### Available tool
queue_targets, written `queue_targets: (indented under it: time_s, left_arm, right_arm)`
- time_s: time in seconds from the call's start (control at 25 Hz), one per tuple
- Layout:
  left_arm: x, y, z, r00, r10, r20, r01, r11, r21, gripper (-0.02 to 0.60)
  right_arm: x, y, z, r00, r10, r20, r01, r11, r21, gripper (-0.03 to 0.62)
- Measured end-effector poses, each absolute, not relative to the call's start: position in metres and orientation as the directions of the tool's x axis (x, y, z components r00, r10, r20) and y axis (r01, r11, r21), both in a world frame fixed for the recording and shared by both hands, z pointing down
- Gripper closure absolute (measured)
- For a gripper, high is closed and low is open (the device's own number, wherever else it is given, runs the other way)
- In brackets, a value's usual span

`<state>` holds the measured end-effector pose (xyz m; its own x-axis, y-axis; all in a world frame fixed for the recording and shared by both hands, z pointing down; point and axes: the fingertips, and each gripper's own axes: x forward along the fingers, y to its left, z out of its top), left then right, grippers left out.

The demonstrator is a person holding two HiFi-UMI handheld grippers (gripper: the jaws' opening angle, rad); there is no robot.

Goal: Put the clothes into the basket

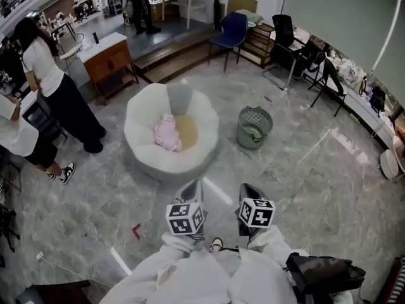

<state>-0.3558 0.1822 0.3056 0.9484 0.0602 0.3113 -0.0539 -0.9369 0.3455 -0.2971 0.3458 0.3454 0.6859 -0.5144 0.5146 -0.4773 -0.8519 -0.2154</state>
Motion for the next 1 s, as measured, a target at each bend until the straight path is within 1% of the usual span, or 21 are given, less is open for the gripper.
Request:
queue_targets:
  time_s: [0.24,0.48,0.68,1.0]
  left_arm:
    - [-0.298,0.189,0.307,0.945,0.073,0.32,-0.042,-0.94,0.339,0.578]
    - [-0.271,0.19,0.323,0.928,0.066,0.368,-0.067,-0.939,0.337,0.578]
    - [-0.25,0.19,0.333,0.918,0.085,0.388,-0.061,-0.935,0.349,0.578]
    - [-0.176,0.173,0.346,0.911,0.137,0.39,-0.014,-0.933,0.36,0.578]
  right_arm:
    - [-0.24,0.352,0.349,0.682,-0.514,0.521,-0.469,-0.853,-0.228,0.569]
    - [-0.214,0.359,0.362,0.658,-0.517,0.547,-0.445,-0.853,-0.272,0.569]
    - [-0.201,0.368,0.38,0.641,-0.491,0.589,-0.414,-0.868,-0.273,0.569]
    - [-0.14,0.353,0.393,0.65,-0.456,0.608,-0.377,-0.888,-0.263,0.569]
